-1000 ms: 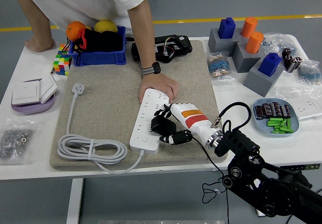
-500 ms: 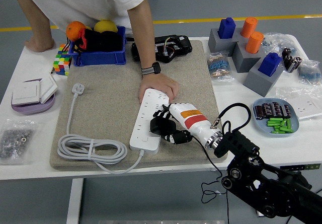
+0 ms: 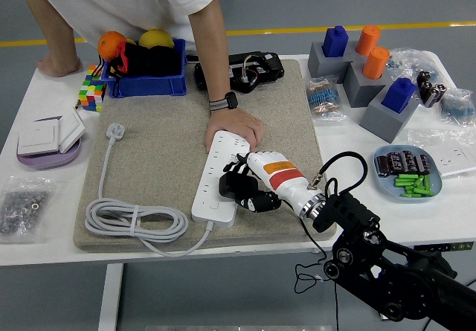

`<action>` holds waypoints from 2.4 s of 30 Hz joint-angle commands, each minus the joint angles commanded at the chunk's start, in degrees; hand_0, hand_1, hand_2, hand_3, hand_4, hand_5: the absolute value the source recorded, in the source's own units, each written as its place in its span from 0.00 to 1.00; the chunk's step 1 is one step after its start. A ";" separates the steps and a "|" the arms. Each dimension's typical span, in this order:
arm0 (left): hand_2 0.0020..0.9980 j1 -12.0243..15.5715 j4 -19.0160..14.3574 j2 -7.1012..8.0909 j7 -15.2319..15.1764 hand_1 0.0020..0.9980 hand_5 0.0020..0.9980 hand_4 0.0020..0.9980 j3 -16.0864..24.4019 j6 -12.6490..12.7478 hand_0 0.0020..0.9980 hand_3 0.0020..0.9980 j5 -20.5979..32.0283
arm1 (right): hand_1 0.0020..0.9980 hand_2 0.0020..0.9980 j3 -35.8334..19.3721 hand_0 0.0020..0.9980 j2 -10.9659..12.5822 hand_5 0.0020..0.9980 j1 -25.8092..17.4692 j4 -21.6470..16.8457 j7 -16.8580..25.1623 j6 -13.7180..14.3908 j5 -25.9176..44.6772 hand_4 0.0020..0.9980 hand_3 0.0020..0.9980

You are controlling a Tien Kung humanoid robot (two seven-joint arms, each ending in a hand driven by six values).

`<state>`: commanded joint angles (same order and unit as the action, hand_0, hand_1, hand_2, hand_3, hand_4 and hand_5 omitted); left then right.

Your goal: Press the white button,pick up the black plug,place it near the board,insert it into the board

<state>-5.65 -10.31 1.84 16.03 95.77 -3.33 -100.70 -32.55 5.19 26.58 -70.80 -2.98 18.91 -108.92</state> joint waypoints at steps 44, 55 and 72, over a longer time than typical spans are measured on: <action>0.64 -0.06 0.00 -0.08 -0.12 0.63 0.38 0.57 0.65 0.12 0.63 0.69 -0.16 | 0.48 0.48 0.51 0.48 -0.36 0.00 -0.02 -0.41 -0.63 -0.31 0.13 0.85 0.62; 0.64 -0.03 0.00 -0.05 -0.11 0.63 0.38 0.57 0.36 0.15 0.63 0.69 0.16 | 0.48 0.49 0.86 0.48 -0.38 0.00 0.03 -0.32 -0.66 -0.30 0.11 0.86 0.62; 0.64 0.20 0.00 0.04 -0.02 0.63 0.38 0.57 0.11 0.08 0.63 0.69 0.21 | 0.57 0.57 1.12 0.56 -0.41 0.08 -0.17 -0.12 -0.53 -0.22 1.76 0.96 0.63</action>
<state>-5.45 -10.31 1.88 16.01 95.88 -3.25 -100.49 -31.43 4.79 26.41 -70.92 -3.51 18.69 -107.16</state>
